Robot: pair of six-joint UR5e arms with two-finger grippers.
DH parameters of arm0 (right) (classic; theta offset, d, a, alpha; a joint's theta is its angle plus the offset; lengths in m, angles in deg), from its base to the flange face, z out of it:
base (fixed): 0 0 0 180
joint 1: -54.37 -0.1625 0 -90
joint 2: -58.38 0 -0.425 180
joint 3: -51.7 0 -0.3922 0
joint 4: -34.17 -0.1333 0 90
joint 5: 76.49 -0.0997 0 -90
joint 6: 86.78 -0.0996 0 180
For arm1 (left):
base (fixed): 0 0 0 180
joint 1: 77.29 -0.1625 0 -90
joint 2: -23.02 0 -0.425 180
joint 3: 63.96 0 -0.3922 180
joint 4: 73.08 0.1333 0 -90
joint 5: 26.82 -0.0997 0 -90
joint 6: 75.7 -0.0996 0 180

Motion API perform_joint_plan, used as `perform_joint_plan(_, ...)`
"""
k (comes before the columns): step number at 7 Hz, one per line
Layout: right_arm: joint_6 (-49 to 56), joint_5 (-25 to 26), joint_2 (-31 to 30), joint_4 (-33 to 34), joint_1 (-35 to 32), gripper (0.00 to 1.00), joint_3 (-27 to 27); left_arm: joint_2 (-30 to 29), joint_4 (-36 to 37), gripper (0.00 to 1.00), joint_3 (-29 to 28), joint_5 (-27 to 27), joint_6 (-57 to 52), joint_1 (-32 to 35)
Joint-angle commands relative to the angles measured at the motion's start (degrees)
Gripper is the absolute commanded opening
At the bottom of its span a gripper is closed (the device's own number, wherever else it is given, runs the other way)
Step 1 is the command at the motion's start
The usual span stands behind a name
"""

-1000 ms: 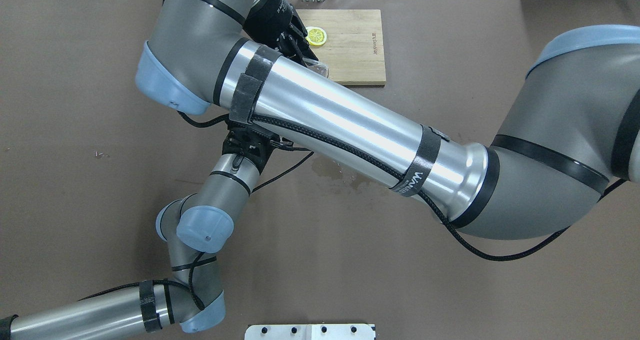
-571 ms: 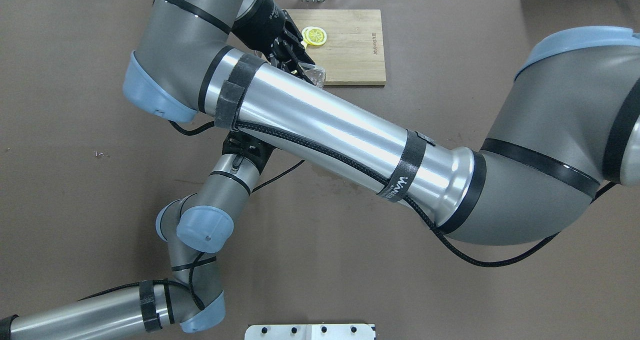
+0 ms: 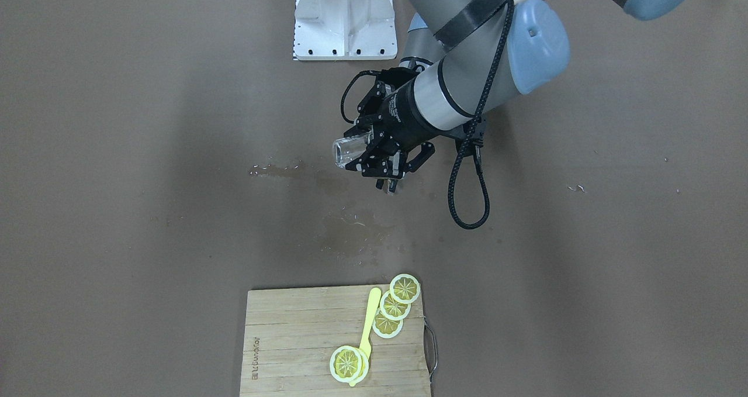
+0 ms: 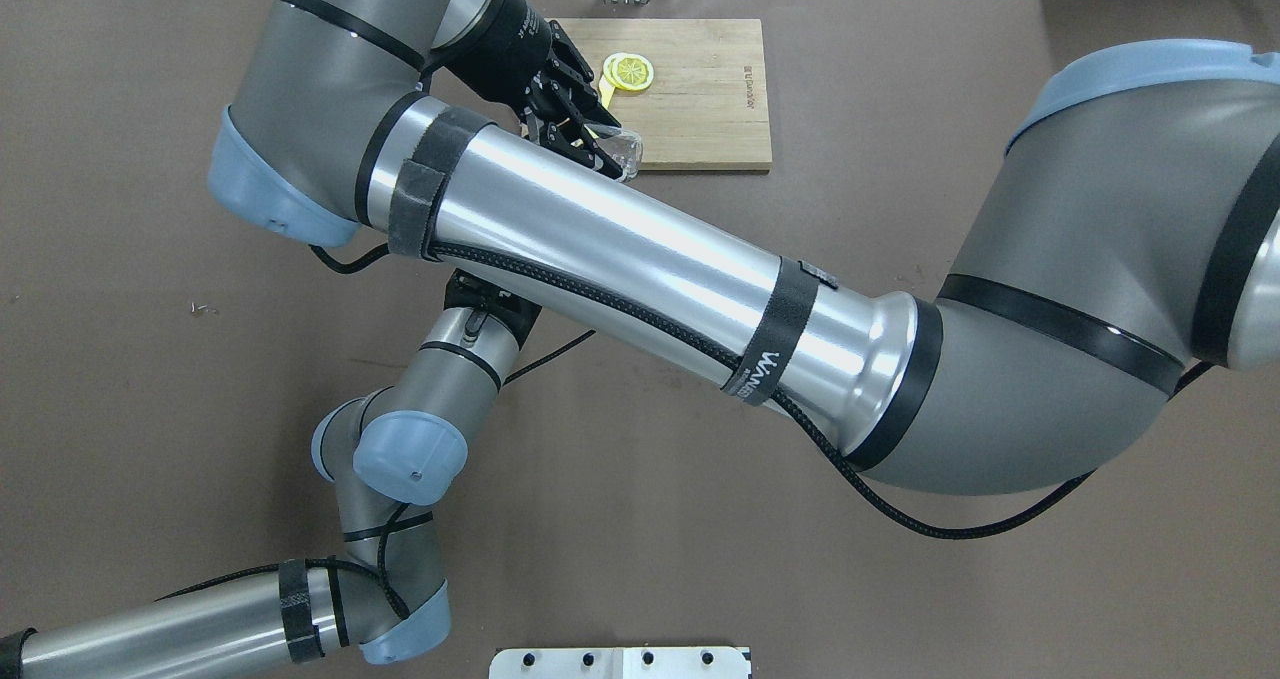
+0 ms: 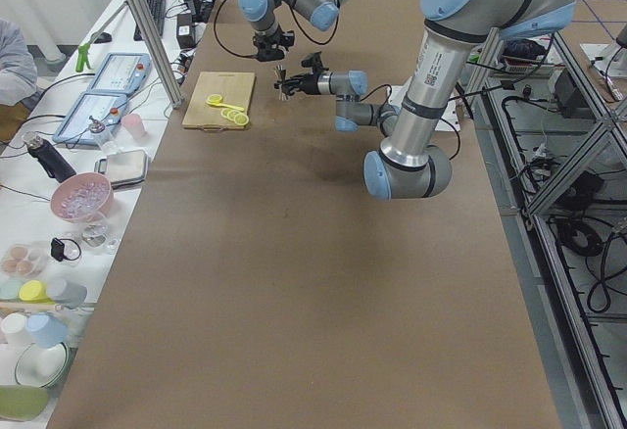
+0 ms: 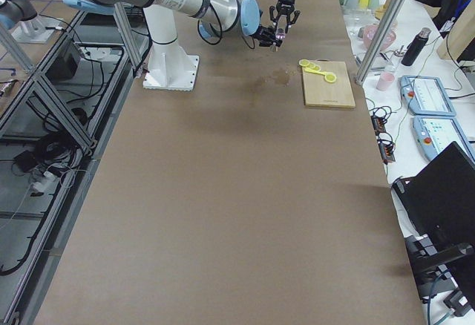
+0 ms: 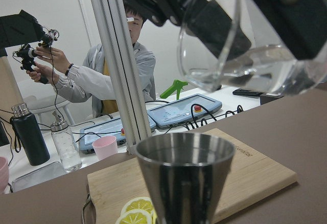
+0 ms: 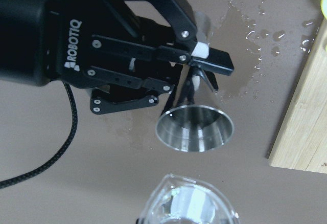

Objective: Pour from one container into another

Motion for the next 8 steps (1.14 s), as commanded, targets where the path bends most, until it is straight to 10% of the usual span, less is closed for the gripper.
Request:
perform_joint_plan(1, 0.12, 1.18, 0.82, 0.04, 0.99, 0.00, 1.57, 0.00, -0.09, 0.00, -0.03, -0.09, 0.00, 0.00)
perform_joint_plan(8, 2.14, 4.87, 3.19, -0.05, 0.99, 0.00, 5.87, 0.00, -0.09, 0.00, 0.06, -0.09, 0.00, 0.00)
